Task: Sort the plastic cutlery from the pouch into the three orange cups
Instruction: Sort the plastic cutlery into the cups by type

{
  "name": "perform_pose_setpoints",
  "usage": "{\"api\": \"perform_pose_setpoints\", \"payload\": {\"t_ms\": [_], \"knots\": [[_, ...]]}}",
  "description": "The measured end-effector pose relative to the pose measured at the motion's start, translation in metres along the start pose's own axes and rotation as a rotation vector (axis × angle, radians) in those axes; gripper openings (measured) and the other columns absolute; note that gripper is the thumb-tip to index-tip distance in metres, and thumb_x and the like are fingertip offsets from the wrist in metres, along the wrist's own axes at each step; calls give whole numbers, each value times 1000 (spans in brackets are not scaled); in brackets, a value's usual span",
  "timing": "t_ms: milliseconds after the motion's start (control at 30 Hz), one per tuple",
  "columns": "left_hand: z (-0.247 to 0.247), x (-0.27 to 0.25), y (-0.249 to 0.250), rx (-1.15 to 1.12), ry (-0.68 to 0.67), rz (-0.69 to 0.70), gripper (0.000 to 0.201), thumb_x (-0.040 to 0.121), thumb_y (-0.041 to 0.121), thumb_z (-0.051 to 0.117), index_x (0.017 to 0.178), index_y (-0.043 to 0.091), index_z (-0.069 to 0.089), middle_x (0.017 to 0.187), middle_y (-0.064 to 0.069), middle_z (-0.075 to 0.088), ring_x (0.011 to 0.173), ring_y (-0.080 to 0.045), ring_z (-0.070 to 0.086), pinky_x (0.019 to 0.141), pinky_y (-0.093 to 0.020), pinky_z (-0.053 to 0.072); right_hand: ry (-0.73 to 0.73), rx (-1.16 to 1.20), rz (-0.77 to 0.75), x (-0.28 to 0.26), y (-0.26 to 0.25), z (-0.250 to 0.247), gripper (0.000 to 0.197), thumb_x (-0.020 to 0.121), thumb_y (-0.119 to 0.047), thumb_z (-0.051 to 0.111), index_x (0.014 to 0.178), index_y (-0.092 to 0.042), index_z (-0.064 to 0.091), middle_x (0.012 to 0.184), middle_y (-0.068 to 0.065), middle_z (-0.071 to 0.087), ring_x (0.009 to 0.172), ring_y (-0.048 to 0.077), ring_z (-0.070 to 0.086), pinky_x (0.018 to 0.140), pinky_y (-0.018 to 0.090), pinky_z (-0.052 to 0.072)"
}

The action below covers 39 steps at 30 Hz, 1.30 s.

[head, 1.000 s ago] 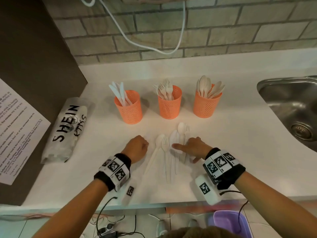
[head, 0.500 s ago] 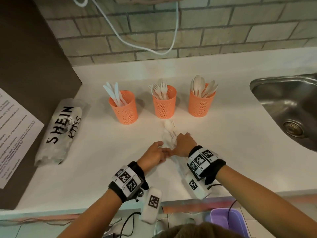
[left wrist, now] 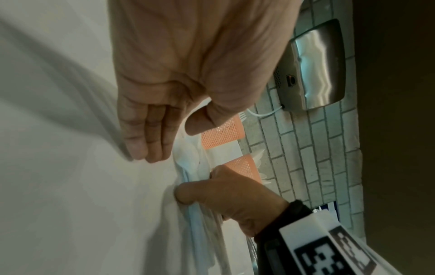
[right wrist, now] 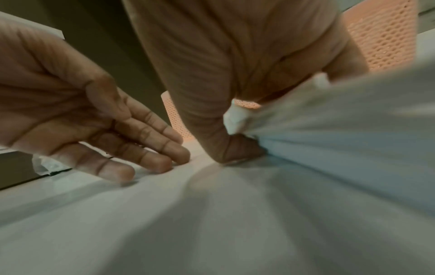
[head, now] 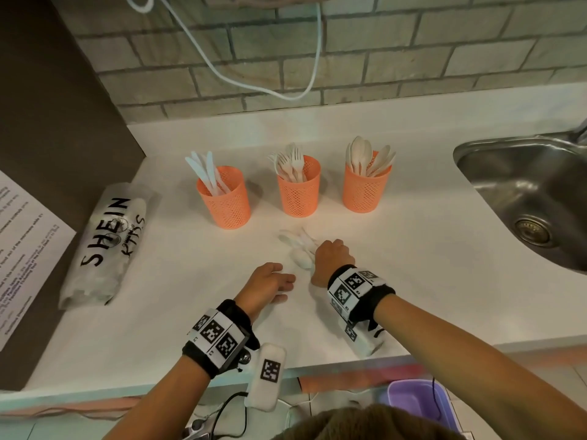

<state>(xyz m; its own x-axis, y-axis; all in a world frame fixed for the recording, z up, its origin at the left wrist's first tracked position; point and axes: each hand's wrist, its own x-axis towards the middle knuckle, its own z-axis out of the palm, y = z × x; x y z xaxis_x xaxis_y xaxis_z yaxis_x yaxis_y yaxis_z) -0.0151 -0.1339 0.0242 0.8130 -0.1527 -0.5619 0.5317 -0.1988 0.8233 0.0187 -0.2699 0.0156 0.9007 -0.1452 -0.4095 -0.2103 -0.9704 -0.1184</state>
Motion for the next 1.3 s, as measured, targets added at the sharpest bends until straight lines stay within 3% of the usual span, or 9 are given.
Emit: {"api": "perform_pose_setpoints", "payload": {"t_ms": [200,500,600,700,800,933,1100,1233,1300], "knots": [[-2,3,-2,-8,-10,-5,44,94,5,44,137,2,34,121,-14,60,106,-23,56,81,-29,50,4,-49,3,8,3,2,42,84,-11,60,123,-6,46,129,12,47,120,27,48,96,33,43],[-1,13,-2,-49,-16,-5,40,94,5,44,133,1,38,111,-12,62,101,-23,58,81,-29,50,69,-54,-7,8,8,11,35,94,-18,47,126,-6,40,132,14,41,121,29,42,97,36,39],[2,16,-1,-79,-28,-6,37,95,6,42,131,1,40,103,-10,63,99,-24,59,82,-31,50,79,24,-64,5,15,4,33,94,-17,46,123,-4,38,127,17,49,117,33,47,92,37,39],[7,19,1,-129,-48,-6,33,97,9,39,128,1,42,99,-10,63,91,-23,61,80,-32,50,-19,268,-141,2,27,-12,36,95,-23,42,121,0,32,114,18,55,103,35,55,79,36,39],[16,18,4,-232,-97,-17,28,99,19,37,121,5,46,97,-10,64,87,-22,63,77,-31,50,-70,791,-260,-6,36,-29,24,96,-18,40,111,-1,32,86,7,49,73,23,52,74,36,41],[30,11,17,-425,-229,-66,38,101,34,29,108,6,53,87,-10,70,82,-22,67,79,-33,52,147,1338,-418,-22,29,-53,20,95,-3,37,115,-3,34,72,2,43,60,13,48,77,37,52],[40,0,38,-767,-356,-108,47,100,36,26,97,1,58,69,-13,70,71,-24,71,72,-34,58,417,1454,-539,-41,18,-64,10,97,-6,38,104,-2,44,66,7,49,59,6,55,65,16,50],[47,-6,47,-870,-301,-112,42,101,32,26,94,6,59,77,-10,68,67,-18,67,58,-29,59,446,1490,-549,-50,4,-52,42,90,-28,46,108,10,48,72,12,54,62,6,57,65,16,47],[50,-8,48,-865,-274,-90,35,101,30,30,94,12,59,85,-6,69,77,-16,66,62,-27,58,451,1515,-548,-53,-2,-47,32,89,-24,52,104,4,49,72,8,53,59,6,57,60,19,48]]}}
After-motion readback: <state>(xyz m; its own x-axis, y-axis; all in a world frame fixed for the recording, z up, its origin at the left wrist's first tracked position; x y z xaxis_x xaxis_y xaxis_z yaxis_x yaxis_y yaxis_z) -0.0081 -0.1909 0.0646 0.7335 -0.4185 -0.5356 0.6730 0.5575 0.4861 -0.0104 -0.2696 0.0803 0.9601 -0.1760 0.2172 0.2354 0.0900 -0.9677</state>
